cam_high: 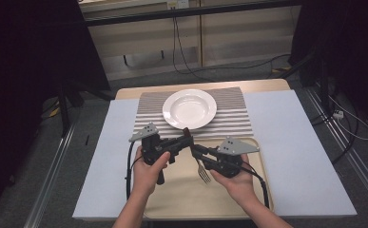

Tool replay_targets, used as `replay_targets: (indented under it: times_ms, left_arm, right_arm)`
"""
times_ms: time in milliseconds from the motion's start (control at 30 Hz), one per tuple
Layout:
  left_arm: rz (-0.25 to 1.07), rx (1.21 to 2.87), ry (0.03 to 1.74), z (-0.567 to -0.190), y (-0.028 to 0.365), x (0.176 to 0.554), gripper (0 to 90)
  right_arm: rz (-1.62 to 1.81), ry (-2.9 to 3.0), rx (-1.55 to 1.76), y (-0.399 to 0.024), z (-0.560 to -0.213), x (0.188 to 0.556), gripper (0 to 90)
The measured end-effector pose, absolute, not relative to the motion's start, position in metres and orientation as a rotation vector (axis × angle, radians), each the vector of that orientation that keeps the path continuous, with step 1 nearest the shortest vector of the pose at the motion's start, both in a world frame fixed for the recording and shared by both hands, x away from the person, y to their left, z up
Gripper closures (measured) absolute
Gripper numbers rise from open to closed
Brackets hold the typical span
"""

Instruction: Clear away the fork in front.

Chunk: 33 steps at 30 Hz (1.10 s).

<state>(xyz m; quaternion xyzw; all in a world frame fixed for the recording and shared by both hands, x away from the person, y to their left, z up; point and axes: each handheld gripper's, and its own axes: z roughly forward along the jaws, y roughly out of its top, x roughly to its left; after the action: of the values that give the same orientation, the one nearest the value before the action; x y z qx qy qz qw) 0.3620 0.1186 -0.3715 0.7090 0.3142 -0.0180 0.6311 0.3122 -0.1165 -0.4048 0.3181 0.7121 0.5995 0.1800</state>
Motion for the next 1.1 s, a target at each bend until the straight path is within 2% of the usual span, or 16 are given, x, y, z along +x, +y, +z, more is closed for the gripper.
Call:
replay_targets:
  times_ms: [67, 367, 467, 667, 1100]
  left_arm:
    - [-0.038, 1.632, 0.718, -0.369, 0.124, 0.361, 80.7]
    - [-0.058, 1.671, 0.742, -0.365, 0.152, 0.359, 80.9]
    - [-0.063, 1.671, 0.750, -0.364, 0.158, 0.357, 80.9]
    - [-0.067, 1.692, 0.754, -0.362, 0.170, 0.354, 80.9]
    - [-0.093, 1.744, 0.786, -0.361, 0.197, 0.351, 80.9]
  right_arm:
    - [1.679, 2.005, 0.878, -0.118, -0.403, 0.310, 66.4]
    - [1.629, 1.969, 0.942, -0.152, -0.406, 0.307, 50.2]
    - [1.613, 1.952, 0.951, -0.160, -0.408, 0.306, 39.4]
    - [1.585, 1.945, 0.985, -0.173, -0.413, 0.303, 31.7]
    - [1.563, 1.929, 1.012, -0.194, -0.415, 0.298, 25.5]
